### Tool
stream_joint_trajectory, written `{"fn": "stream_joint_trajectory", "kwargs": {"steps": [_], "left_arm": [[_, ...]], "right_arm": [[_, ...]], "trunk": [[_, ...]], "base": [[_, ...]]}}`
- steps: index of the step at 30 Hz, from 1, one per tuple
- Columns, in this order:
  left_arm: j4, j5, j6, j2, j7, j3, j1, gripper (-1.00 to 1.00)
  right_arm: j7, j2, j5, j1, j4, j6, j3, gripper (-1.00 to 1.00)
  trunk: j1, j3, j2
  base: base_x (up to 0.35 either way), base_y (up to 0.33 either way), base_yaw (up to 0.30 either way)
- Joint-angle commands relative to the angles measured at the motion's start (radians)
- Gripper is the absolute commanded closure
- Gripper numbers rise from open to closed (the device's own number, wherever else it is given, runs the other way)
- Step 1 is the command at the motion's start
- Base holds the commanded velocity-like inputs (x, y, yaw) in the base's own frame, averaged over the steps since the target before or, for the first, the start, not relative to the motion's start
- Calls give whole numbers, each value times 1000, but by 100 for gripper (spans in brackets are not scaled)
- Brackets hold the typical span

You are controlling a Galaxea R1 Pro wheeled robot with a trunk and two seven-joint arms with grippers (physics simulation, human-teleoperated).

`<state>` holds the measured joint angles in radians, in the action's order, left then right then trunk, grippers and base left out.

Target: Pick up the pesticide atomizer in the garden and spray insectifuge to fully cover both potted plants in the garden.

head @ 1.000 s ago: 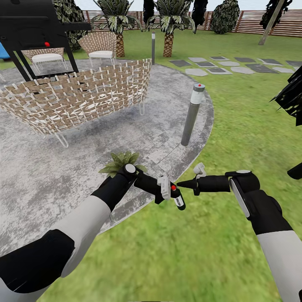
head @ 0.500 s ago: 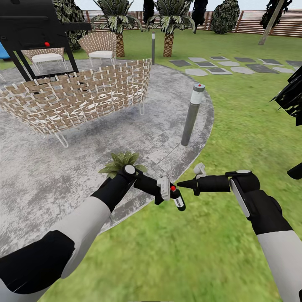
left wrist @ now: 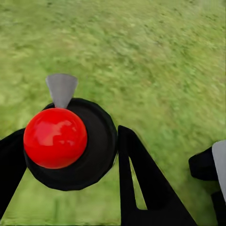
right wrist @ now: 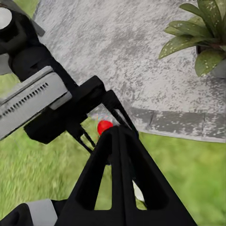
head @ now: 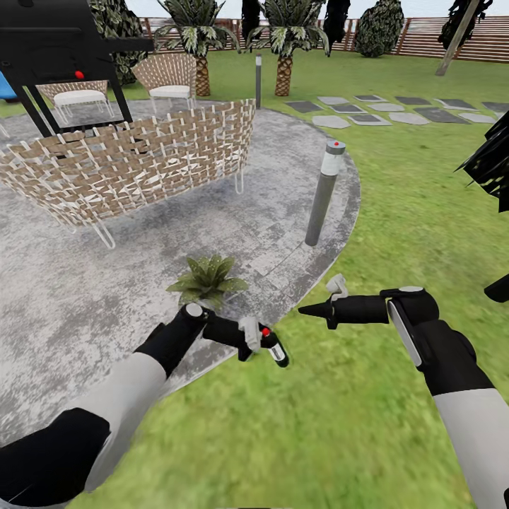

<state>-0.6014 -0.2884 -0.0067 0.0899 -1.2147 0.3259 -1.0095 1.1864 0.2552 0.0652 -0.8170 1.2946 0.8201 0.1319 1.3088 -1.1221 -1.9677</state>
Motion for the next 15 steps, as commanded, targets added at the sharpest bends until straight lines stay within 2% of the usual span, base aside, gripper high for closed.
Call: {"fn": "stream_joint_trajectory", "kwargs": {"steps": [1,3,5,7,8,10,13,15], "left_arm": [[-1,-4,-15,-24,-4,-33,8,100],[2,-4,-29,-61,-3,-74,16,100],[13,-4,-32,-73,-1,-103,22,100],[31,-6,-29,-83,31,-186,25,100],[32,-6,-27,-83,55,-200,26,100],[34,-7,-22,-83,145,-217,26,100],[35,-7,-20,-78,339,-223,29,100],[29,-6,-19,-76,477,-228,54,100]], "right_arm": [[-2,1,7,-1,0,8,2,100],[-1,1,9,-1,0,8,1,100],[-1,1,12,-1,0,7,0,100],[-1,5,11,3,2,7,-1,100],[-1,8,8,6,2,7,-1,100],[-2,11,3,9,3,7,-2,100],[-11,14,-16,10,1,7,-5,100],[-15,18,-66,10,0,6,-18,100]], "trunk": [[0,-1,0],[0,-1,0],[0,-1,0],[0,-1,0],[0,-1,0],[0,-1,0],[0,-1,0],[0,-1,0]], "base": [[0,0,0],[0,0,0],[0,0,0],[0,0,0],[0,0,0],[0,0,0],[0,0,0],[0,0,0]]}}
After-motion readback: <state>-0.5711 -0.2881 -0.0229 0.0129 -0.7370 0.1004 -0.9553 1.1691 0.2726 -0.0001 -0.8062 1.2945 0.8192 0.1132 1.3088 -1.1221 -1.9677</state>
